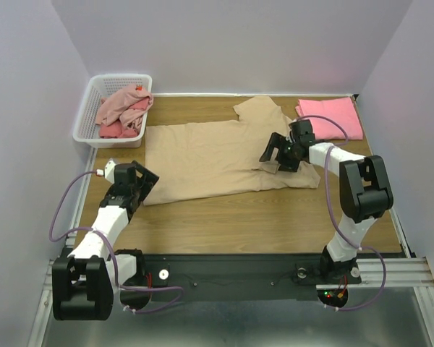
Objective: Fold and stack the t-shirts
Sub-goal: Fold the tshirt
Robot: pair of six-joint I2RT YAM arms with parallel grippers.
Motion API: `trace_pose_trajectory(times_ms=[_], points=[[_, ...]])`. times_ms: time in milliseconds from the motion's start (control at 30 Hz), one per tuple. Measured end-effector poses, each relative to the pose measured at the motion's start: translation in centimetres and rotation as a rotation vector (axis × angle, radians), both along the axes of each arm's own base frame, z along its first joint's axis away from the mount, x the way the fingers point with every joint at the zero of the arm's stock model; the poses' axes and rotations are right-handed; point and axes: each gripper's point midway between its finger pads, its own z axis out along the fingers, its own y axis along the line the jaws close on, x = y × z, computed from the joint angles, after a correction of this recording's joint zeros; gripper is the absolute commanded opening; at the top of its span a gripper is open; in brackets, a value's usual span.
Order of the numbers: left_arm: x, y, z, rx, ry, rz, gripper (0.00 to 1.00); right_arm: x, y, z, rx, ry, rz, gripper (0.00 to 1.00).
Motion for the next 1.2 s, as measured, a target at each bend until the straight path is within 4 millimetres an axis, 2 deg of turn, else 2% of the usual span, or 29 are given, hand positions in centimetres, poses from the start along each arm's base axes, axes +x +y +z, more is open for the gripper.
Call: trace_pose_trajectory(times_ms=[167, 433, 633, 733, 833, 1000, 1200], points=[[-0.1, 0.0, -0.2, -0.001, 0.004, -0.002, 0.99, 1.0, 0.5, 0.2, 0.021, -0.002, -0.006, 1.00], [-0.1, 0.0, -0.4, 0.000, 0.008, -0.001, 0.99, 3.8, 1.6, 1.1, 0.069, -0.031, -0.009, 1.00], [-0.2, 0.0, -1.0, 0.006, 0.031, -0.005, 0.99, 3.9, 1.7, 1.1, 0.071, -0.029, -0.012, 1.00], [-0.2, 0.1, -1.2, 0.011, 0.040, -0.007, 0.99, 4.9, 2.3, 1.0, 0.081, -0.032, -0.009, 1.00], [-0.3, 0.1, -1.3, 0.014, 0.044, -0.010, 0.99, 6.4, 3.8, 1.0, 0.094, -0.039, 0.008, 1.00], [-0.3, 0.1, -1.3, 0.017, 0.045, -0.011, 0.99, 9.2, 6.6, 2.8, 0.120, -0.100, 0.033, 1.00], [-0.5, 0.3, -1.5, 0.031, 0.057, -0.013, 0.98, 10.9, 7.5, 5.2, 0.109, -0.163, 0.012, 1.00]])
